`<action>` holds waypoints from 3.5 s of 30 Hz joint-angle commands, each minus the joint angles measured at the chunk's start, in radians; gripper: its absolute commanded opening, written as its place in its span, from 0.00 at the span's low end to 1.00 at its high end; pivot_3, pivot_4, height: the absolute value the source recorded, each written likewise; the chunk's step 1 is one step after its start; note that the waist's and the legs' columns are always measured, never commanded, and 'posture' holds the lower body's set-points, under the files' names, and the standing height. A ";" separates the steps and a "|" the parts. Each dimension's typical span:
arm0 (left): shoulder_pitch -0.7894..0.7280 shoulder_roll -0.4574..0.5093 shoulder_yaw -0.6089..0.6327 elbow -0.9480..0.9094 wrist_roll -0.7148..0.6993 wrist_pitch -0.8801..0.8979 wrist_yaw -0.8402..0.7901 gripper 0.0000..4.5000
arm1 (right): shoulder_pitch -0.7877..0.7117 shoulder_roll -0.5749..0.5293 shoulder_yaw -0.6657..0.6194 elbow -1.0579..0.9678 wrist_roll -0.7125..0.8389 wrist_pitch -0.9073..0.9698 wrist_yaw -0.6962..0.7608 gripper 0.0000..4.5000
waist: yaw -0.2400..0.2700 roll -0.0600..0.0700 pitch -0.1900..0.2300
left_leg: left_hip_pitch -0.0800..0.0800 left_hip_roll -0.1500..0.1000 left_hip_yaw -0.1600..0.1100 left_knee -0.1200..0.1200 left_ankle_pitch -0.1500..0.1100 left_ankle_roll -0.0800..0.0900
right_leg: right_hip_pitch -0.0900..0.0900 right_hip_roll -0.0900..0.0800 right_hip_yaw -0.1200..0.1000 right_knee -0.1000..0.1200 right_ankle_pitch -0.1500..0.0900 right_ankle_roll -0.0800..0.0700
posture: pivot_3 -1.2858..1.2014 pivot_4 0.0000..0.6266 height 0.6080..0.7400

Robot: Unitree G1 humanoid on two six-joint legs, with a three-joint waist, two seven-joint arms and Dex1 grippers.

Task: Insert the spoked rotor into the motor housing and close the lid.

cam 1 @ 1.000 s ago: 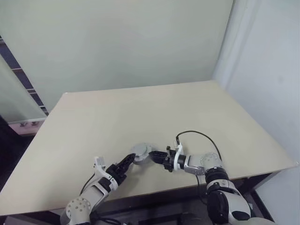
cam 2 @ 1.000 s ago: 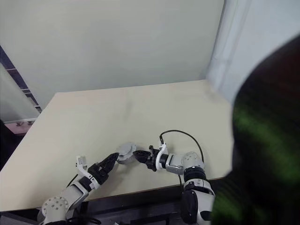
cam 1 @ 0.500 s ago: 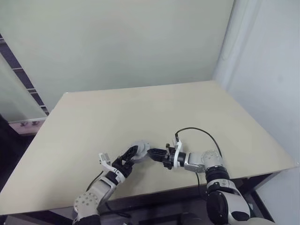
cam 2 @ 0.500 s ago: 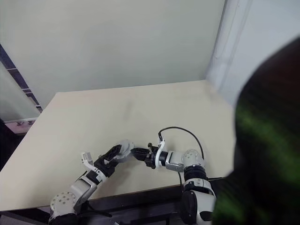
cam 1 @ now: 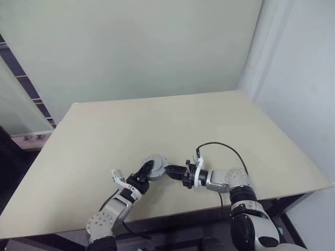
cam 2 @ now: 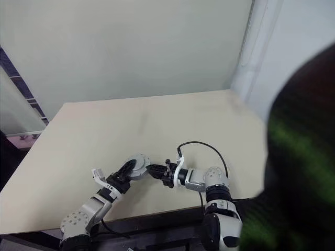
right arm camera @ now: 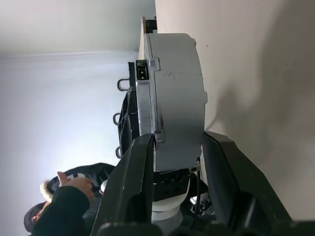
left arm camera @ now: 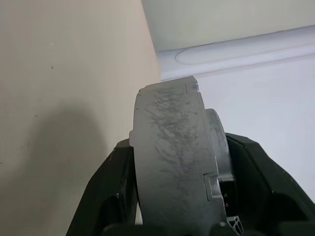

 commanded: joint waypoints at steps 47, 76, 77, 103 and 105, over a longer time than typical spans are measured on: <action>-0.055 0.272 -0.118 -0.012 0.749 -0.787 0.034 0.45 | 0.233 -0.252 0.834 -0.469 -0.654 -1.147 0.281 1.00 | 0.036 -0.002 0.000 | 0.000 0.000 0.000 0.003 -0.001 -0.003 | 0.000 0.000 0.000 0.000 0.001 -0.002 | 0.52 0.00 1.00; 0.023 0.341 -0.077 0.022 0.818 -0.672 0.206 0.99 | 0.206 -0.237 0.802 -0.397 -0.698 -1.146 0.247 1.00 | 0.056 -0.009 -0.001 | 0.002 0.000 0.000 0.004 -0.001 -0.003 | 0.002 0.000 -0.001 0.002 0.003 -0.004 | 0.52 0.00 1.00; 0.046 0.355 -0.072 -0.009 0.821 -0.662 0.204 0.99 | 0.207 -0.238 0.796 -0.397 -0.696 -1.145 0.244 1.00 | 0.056 -0.009 -0.001 | 0.002 0.001 0.000 0.004 -0.001 -0.003 | 0.001 0.000 -0.001 0.002 0.003 -0.004 | 0.52 0.00 1.00; 0.172 0.500 -0.309 -0.579 0.681 -0.385 -0.153 0.99 | 0.327 -0.398 0.544 -0.625 -0.608 -0.864 0.162 1.00 | 0.056 -0.007 0.001 | 0.003 0.002 0.003 0.004 -0.001 -0.003 | 0.001 0.001 0.000 0.003 0.002 -0.004 | 0.52 0.00 1.00; 0.154 0.492 -0.325 -0.557 0.690 -0.392 -0.158 0.99 | 0.339 -0.407 0.537 -0.642 -0.605 -0.852 0.157 1.00 | 0.056 -0.006 0.001 | 0.003 0.002 0.004 0.005 -0.001 -0.003 | 0.002 0.001 0.000 0.003 0.002 -0.005 | 0.52 0.00 1.00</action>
